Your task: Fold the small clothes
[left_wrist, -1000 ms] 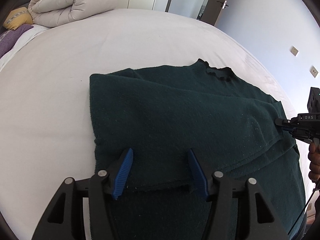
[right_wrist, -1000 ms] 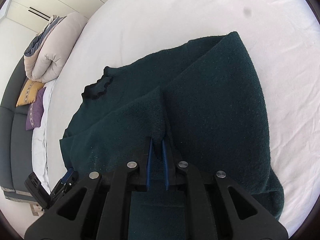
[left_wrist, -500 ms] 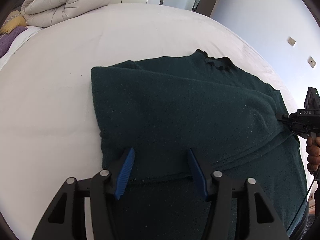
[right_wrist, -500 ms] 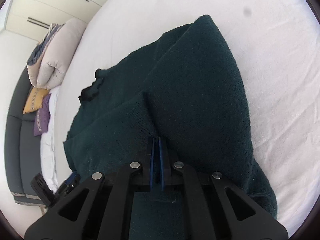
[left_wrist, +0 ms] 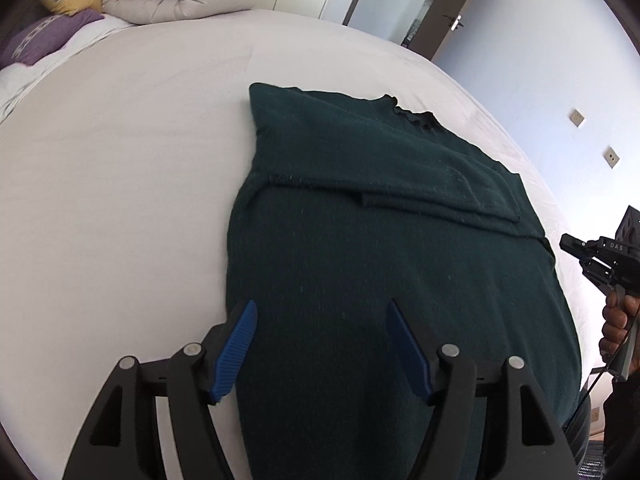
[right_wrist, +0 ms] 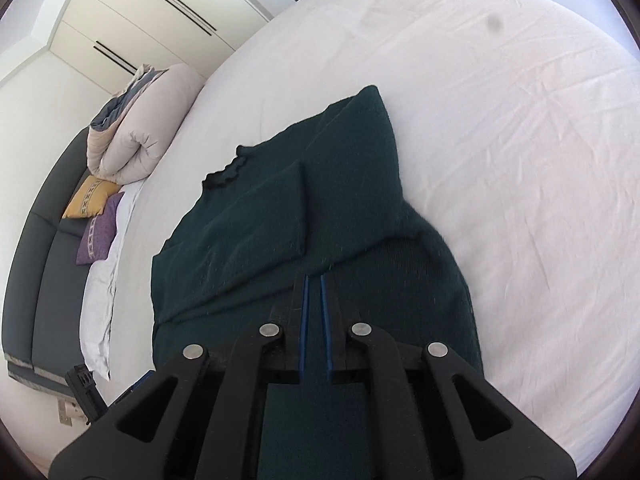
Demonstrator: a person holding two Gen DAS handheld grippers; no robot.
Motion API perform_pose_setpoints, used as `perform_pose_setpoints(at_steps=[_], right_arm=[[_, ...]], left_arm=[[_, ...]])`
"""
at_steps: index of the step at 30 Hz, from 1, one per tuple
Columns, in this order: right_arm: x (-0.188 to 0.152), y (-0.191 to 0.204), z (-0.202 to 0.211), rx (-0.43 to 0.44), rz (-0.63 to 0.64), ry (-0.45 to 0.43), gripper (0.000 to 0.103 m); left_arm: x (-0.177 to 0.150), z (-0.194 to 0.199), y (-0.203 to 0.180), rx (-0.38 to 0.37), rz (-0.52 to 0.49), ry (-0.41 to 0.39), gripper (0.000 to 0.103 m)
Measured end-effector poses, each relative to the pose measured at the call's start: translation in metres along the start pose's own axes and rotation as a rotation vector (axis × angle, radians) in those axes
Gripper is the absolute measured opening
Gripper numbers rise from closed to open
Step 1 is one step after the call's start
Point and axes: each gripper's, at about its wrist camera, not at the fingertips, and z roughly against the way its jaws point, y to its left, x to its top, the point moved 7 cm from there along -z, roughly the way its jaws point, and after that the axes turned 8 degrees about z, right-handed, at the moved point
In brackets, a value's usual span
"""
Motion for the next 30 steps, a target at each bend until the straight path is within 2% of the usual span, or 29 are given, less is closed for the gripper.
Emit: perform_pose_setpoints(at_steps=[1, 4, 5, 6, 7, 9, 12, 16, 21, 27, 30], right_arm=[[-0.011, 0.002, 0.005, 0.012, 0.005, 0.005, 0.009], [-0.043, 0.008, 0.022, 0.034, 0.036, 0.018, 0.027], [-0.054, 0.011, 0.027, 0.042, 0.042, 0.016, 0.039], [-0.063, 0.010, 0.036, 0.051, 0.042, 0.010, 0.055], [-0.072, 0.008, 0.047, 0.056, 0.037, -0.005, 0.058], [-0.087, -0.003, 0.072, 0.071, 0.030, -0.026, 0.059], [-0.112, -0.025, 0.109, 0.079, -0.018, -0.034, 0.059], [-0.145, -0.051, 0.137, 0.051, -0.019, 0.012, 0.059], [-0.179, -0.087, 0.153, 0.026, -0.064, 0.065, 0.059], [-0.203, -0.110, 0.157, 0.063, -0.123, 0.098, 0.059], [-0.211, -0.110, 0.158, 0.084, -0.133, 0.106, 0.059]], left_arm=[[-0.010, 0.007, 0.001, -0.007, 0.012, -0.003, 0.073], [-0.037, 0.027, 0.002, 0.008, 0.016, -0.018, 0.082], [-0.045, 0.033, 0.001, 0.001, 0.007, -0.015, 0.083], [-0.051, 0.038, 0.000, -0.005, -0.005, -0.012, 0.084], [-0.057, 0.044, 0.000, 0.001, -0.015, -0.010, 0.086], [-0.071, 0.052, 0.004, 0.004, -0.010, 0.014, 0.088], [-0.095, 0.057, 0.006, -0.049, 0.023, 0.095, 0.088], [-0.119, 0.062, 0.005, -0.074, 0.017, 0.155, 0.086], [-0.135, 0.066, 0.007, -0.099, 0.038, 0.203, 0.083], [-0.143, 0.068, 0.019, -0.121, 0.081, 0.249, 0.070], [-0.147, 0.068, 0.021, -0.130, 0.089, 0.275, 0.067]])
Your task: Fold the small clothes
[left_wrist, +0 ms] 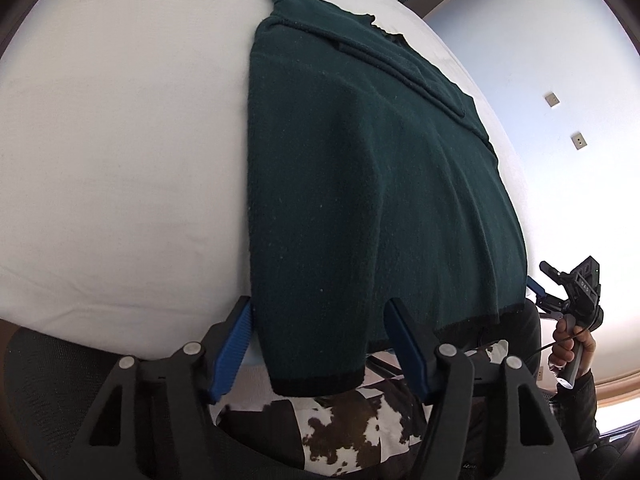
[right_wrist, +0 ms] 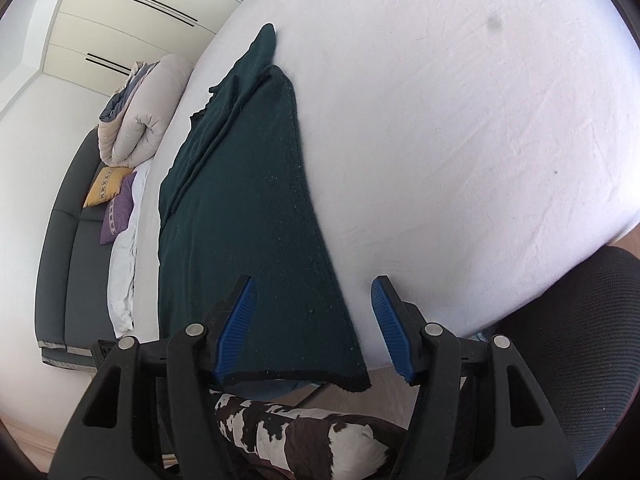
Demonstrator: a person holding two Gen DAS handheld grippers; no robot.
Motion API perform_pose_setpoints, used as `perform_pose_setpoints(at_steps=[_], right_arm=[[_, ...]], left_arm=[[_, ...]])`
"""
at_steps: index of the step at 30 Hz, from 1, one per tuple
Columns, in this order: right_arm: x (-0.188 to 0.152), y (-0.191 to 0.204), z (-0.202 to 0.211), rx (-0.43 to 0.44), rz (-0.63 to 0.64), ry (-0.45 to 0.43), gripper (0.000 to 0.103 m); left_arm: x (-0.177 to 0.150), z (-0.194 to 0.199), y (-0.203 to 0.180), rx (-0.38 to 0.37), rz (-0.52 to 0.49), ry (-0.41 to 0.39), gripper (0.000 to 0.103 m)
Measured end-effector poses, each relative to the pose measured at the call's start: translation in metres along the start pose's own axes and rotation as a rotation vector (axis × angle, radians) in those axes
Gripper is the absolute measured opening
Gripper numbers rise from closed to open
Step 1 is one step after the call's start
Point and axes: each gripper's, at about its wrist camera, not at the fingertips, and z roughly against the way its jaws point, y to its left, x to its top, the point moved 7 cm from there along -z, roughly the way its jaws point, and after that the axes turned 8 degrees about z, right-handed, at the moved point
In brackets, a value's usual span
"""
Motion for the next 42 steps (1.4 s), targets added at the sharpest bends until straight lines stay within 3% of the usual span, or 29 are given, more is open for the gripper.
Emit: perform_pose_setpoints(at_steps=[8, 11, 13, 16, 20, 25, 27, 34, 37, 39, 42], right_arm=[[-0.007, 0.006, 0.000, 0.001, 0.007, 0.039, 0.059], [-0.010, 0.005, 0.002, 0.005, -0.007, 0.054, 0.059], [-0.014, 0.003, 0.003, -0.005, -0.007, 0.067, 0.059], [-0.019, -0.002, 0.006, -0.036, -0.004, 0.092, 0.059], [-0.020, -0.007, 0.010, -0.021, -0.027, 0.111, 0.059], [-0.026, -0.009, 0.004, -0.021, -0.043, 0.156, 0.059], [-0.030, -0.011, -0.002, -0.004, -0.064, 0.182, 0.059], [-0.032, -0.018, -0.021, 0.026, -0.097, 0.188, 0.054], [-0.034, -0.013, -0.026, 0.046, -0.079, 0.194, 0.047], [-0.034, -0.009, -0.029, 0.047, -0.057, 0.198, 0.033], [-0.033, -0.006, -0.029, 0.043, -0.038, 0.191, 0.027]], left_arm=[[-0.002, -0.005, 0.006, -0.052, 0.079, 0.023, 0.062], [0.000, -0.005, 0.009, -0.045, 0.091, 0.022, 0.049], [0.001, -0.006, 0.014, -0.044, 0.111, 0.022, 0.029], [0.004, -0.008, 0.017, -0.077, 0.145, 0.025, 0.021], [0.002, -0.011, 0.011, -0.118, 0.140, 0.048, 0.023], [0.003, -0.009, 0.014, -0.204, 0.209, 0.042, 0.051], [0.004, -0.008, 0.016, -0.237, 0.241, 0.034, 0.055], [0.010, -0.011, 0.021, -0.344, 0.320, 0.036, 0.055], [0.011, -0.011, 0.021, -0.348, 0.325, 0.043, 0.055], [0.013, -0.012, 0.022, -0.355, 0.335, 0.046, 0.055], [0.013, -0.010, 0.029, -0.370, 0.363, 0.045, 0.051]])
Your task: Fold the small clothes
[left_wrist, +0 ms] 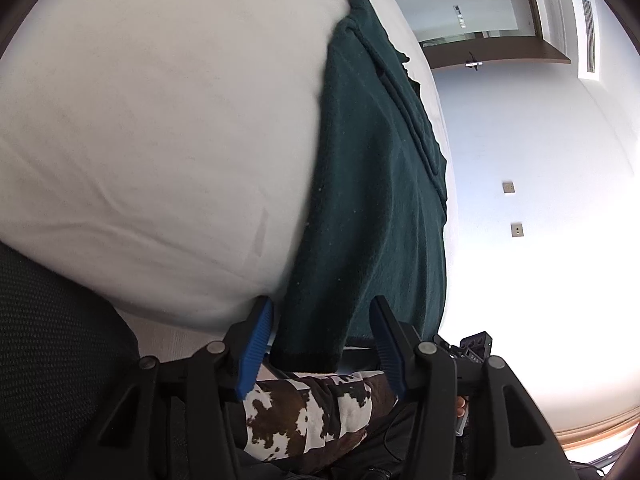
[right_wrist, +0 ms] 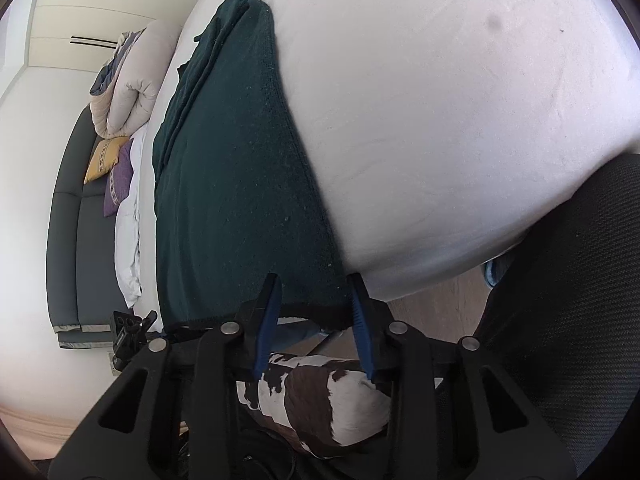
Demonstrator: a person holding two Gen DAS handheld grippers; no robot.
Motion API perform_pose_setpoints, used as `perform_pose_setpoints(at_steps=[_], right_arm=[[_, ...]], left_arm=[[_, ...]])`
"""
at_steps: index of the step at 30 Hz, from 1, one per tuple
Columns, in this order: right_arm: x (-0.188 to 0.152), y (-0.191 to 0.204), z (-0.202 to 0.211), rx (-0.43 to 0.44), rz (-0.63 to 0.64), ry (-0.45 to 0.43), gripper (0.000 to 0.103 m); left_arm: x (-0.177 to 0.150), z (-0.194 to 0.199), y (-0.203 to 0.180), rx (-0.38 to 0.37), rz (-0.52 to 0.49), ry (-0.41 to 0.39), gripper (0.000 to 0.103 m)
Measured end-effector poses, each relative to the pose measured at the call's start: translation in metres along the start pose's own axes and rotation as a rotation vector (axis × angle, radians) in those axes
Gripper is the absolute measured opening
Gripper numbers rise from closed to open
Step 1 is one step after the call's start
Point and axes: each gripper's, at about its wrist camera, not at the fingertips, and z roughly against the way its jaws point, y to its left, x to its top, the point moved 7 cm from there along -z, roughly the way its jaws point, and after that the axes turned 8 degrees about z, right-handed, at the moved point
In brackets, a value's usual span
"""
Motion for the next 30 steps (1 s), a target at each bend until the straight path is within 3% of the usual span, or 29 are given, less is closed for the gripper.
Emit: perform_pose_setpoints(at_steps=[5, 15, 21, 26, 28, 30], right_arm=[[0.004, 0.001, 0.006, -0.025, 0.017, -0.030, 0.011], [0.014, 0.006, 0.028, -0.004, 0.013, -0.112, 0.008], [0.019, 0.008, 0.051, 0.031, 0.002, -0.173, 0.008], [0.020, 0.009, 0.055, 0.040, -0.002, -0.182, 0.008], [0.019, 0.010, 0.055, 0.043, 0.000, -0.183, 0.008], [0.018, 0.009, 0.055, 0.042, -0.002, -0.181, 0.008]], left_arm=[[0.003, 0.008, 0.007, -0.030, 0.036, -0.018, 0.046], [0.001, 0.008, 0.016, 0.024, 0.055, -0.021, 0.026], [0.000, 0.011, 0.018, 0.021, 0.079, -0.031, 0.028], [-0.009, 0.004, 0.018, 0.088, 0.052, -0.009, 0.030], [-0.010, 0.003, 0.017, 0.105, 0.043, -0.011, 0.023], [-0.009, 0.006, 0.020, 0.109, 0.051, -0.026, 0.006]])
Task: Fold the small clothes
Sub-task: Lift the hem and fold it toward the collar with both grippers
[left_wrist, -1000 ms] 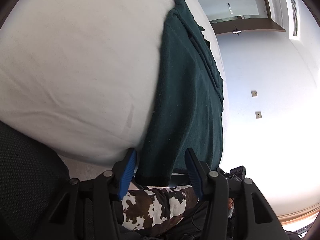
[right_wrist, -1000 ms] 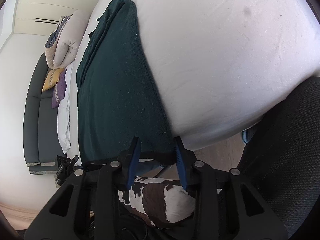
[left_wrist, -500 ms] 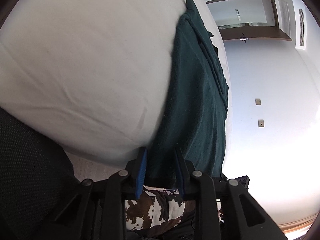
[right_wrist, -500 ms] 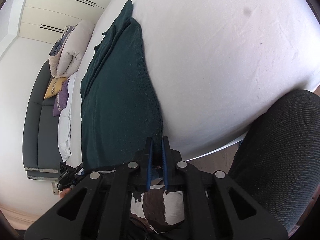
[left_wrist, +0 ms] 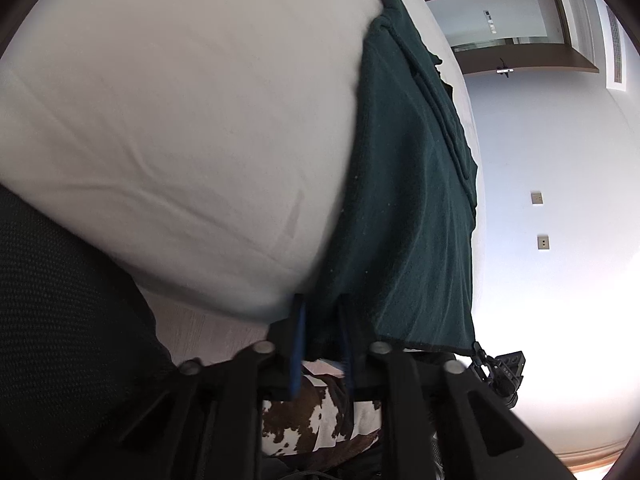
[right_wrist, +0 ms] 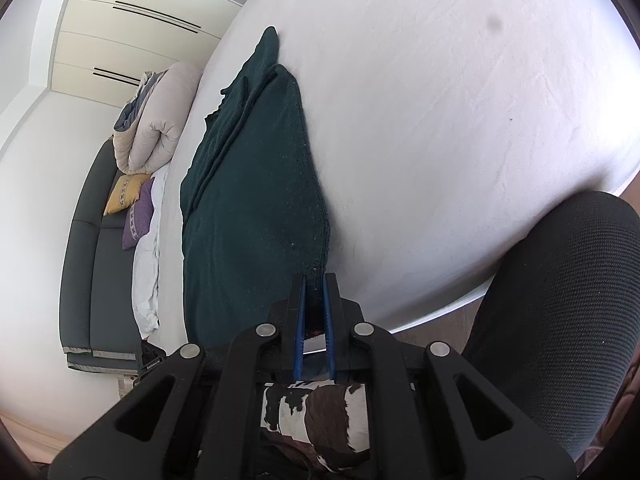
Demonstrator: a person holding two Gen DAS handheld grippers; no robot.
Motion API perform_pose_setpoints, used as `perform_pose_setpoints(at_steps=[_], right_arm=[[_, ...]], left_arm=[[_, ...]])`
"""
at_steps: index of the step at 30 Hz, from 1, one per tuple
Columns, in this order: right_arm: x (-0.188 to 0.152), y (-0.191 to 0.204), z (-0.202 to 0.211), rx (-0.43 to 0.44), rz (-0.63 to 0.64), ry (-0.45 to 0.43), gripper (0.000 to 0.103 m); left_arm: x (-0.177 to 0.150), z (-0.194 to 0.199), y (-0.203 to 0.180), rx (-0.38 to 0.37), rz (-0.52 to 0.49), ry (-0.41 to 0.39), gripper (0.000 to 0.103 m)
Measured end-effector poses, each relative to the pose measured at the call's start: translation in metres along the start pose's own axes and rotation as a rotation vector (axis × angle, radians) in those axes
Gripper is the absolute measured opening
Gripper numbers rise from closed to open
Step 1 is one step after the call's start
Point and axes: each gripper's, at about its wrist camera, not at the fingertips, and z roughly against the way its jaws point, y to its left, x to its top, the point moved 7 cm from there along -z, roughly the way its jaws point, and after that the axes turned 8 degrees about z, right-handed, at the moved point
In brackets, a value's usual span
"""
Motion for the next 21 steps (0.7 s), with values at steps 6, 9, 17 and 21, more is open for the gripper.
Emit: perform_pose_setpoints(at_steps=[6, 9, 17, 21], right_arm=[[-0.002, 0.002, 0.006, 0.008, 0.004, -0.011, 0.008], [0.000, 0.008, 0.008, 0.015, 0.015, -0.018, 0.008], [0.019, 0.036, 0.016, 0.068, 0.049, -0.050, 0.008], [0.032, 0.064, 0.021, 0.103, 0.093, -0.072, 0.008]], left_arm=[[0.005, 0.021, -0.002, -0.046, 0.016, -0.059, 0.005], [0.012, 0.040, -0.007, -0.125, 0.047, -0.100, 0.004], [0.030, 0.075, -0.049, -0.286, 0.029, -0.174, 0.003], [0.034, 0.078, -0.074, -0.343, 0.003, -0.181, 0.003]])
